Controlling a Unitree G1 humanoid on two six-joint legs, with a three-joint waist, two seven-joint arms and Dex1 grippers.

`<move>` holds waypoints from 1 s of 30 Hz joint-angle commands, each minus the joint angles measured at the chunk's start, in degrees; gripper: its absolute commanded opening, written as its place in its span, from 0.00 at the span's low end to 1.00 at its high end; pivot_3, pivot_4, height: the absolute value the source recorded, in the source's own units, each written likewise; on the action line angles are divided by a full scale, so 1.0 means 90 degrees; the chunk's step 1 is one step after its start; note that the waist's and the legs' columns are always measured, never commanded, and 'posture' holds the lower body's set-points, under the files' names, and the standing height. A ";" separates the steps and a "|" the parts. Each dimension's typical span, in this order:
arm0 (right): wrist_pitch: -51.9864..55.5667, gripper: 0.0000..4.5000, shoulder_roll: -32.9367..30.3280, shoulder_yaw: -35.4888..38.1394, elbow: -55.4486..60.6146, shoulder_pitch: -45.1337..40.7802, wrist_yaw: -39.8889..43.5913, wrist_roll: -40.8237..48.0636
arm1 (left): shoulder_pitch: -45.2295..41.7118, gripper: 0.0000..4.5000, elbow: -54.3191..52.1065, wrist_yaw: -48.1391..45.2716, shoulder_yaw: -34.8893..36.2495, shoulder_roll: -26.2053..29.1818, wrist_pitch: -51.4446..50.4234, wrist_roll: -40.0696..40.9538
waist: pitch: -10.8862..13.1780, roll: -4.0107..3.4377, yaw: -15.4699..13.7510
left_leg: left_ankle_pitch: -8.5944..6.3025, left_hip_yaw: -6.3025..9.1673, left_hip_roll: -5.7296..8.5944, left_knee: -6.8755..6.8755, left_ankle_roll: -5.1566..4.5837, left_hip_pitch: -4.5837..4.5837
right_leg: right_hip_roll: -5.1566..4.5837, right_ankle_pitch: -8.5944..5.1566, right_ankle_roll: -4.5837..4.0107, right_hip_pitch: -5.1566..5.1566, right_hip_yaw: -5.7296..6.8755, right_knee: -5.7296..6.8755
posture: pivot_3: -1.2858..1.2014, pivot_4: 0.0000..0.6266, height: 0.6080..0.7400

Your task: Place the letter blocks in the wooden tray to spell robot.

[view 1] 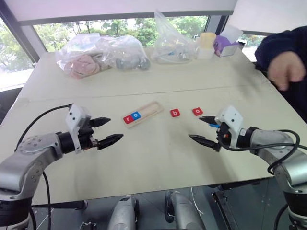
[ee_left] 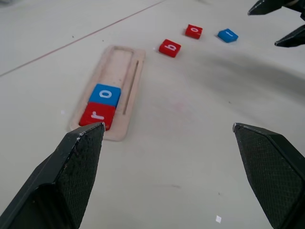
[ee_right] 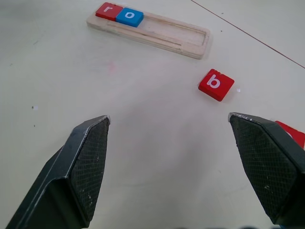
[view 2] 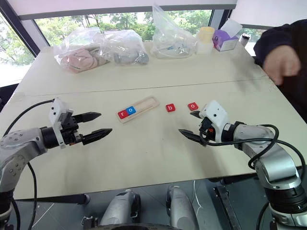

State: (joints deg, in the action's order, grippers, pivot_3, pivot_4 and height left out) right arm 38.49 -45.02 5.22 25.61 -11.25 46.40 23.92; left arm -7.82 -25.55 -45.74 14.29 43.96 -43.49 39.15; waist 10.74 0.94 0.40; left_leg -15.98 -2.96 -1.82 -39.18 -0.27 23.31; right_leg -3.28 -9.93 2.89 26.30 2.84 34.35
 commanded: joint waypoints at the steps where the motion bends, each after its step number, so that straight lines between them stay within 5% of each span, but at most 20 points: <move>1: 0.0030 0.91 -0.0133 0.0247 0.0265 -0.0027 0.0020 0.0156 | -0.0167 1.00 -0.0253 0.0103 -0.0002 0.0087 -0.0092 0.0115 | 0.0000 0.0000 0.0000 | 0.0000 0.0000 0.0000 0.0000 0.0000 0.0000 | 0.0000 0.0000 0.0000 0.0000 0.0000 0.0000 | 0.52 0.24 1.00; 20: 0.0048 0.91 0.0071 0.0027 0.0507 -0.0053 -0.0357 0.0168 | -0.0994 1.00 0.0548 -0.0011 -0.0789 0.0062 0.0187 -0.0478 | 0.0000 0.0001 -0.0001 | 0.0000 -0.0006 0.0001 0.0000 0.0000 -0.0001 | 0.0002 0.0001 0.0000 -0.0001 -0.0001 0.0002 | 0.52 0.24 1.00; 30: 0.0161 0.91 0.0409 -0.0151 0.0911 0.0097 -0.0880 0.0124 | -0.1871 1.00 0.3150 -0.0829 -0.1876 -0.0580 0.2282 -0.1911 | -0.0002 0.0001 -0.0124 | 0.0001 -0.0022 0.0003 -0.0004 0.0001 -0.0002 | 0.0005 0.0006 -0.0007 -0.0002 0.0000 0.0003 | 0.52 0.24 1.00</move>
State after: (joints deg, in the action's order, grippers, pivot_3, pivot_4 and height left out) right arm 39.83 -41.44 3.29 31.56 -10.17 39.21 24.98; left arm -23.28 0.73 -51.50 -1.96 38.75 -26.63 23.71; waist 10.72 0.95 -0.71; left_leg -15.97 -3.16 -1.80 -39.22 -0.26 23.30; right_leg -3.24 -9.81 2.72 26.28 2.85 34.37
